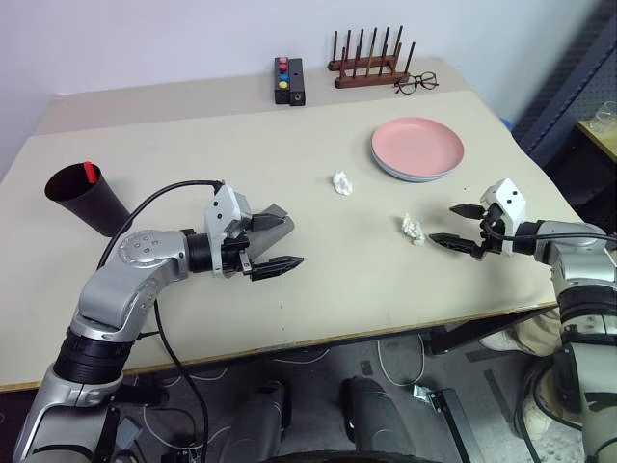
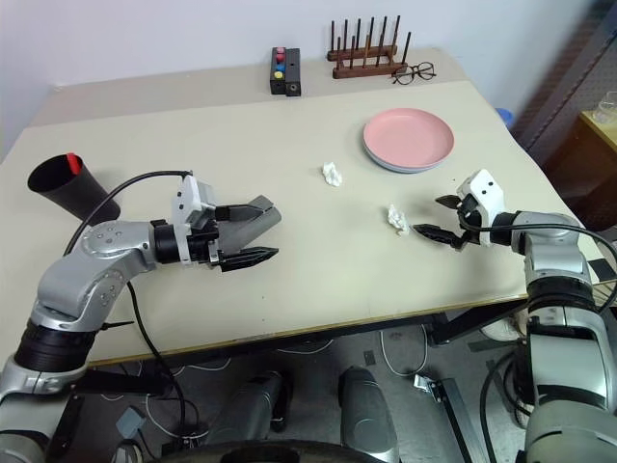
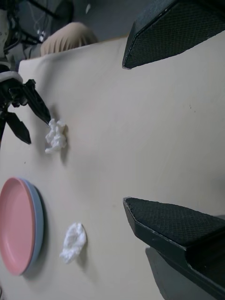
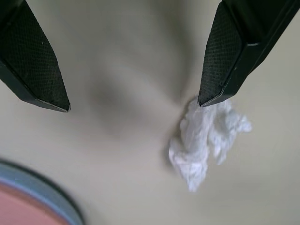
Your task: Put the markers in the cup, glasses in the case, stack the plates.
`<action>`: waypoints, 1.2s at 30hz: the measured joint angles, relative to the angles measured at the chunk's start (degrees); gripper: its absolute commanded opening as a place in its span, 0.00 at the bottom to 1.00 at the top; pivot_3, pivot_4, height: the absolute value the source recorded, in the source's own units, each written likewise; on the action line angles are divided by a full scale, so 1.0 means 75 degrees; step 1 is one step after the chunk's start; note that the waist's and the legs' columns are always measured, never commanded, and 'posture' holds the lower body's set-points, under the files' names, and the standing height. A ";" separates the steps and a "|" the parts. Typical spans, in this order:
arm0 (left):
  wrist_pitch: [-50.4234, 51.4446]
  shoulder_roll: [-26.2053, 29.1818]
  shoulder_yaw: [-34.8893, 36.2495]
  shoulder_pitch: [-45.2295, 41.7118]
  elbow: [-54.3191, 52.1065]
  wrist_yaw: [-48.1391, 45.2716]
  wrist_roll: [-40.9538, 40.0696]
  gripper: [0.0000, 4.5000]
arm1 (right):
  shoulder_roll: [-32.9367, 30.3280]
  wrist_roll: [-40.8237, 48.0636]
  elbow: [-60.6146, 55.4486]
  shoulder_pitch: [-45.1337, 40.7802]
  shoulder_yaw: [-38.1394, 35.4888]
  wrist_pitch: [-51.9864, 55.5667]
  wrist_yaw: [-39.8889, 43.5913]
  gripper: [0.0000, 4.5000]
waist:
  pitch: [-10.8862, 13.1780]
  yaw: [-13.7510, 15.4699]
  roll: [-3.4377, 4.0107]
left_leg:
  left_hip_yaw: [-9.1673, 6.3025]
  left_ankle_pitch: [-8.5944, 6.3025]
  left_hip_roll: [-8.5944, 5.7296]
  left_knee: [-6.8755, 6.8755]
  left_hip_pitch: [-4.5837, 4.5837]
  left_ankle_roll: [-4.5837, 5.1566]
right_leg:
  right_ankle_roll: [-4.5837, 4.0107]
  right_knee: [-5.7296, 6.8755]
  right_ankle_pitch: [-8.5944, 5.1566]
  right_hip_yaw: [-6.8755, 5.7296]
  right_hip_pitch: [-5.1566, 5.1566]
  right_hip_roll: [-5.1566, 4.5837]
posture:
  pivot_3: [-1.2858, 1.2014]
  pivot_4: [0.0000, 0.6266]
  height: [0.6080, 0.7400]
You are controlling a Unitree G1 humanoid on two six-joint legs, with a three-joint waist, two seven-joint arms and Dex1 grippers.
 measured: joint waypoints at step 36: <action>-0.0228 -0.0014 -0.0124 0.0039 0.0044 -0.0004 0.0331 1.00 | 0.0915 0.0401 -0.1067 0.0508 0.0443 0.0719 -0.1084 0.22 | 0.0000 0.0217 -0.0002 | -0.0004 0.0000 -0.0001 0.0013 -0.0002 0.0000 | -0.0001 -0.0001 0.0002 -0.0003 0.0004 0.0000 | 0.52 0.24 1.00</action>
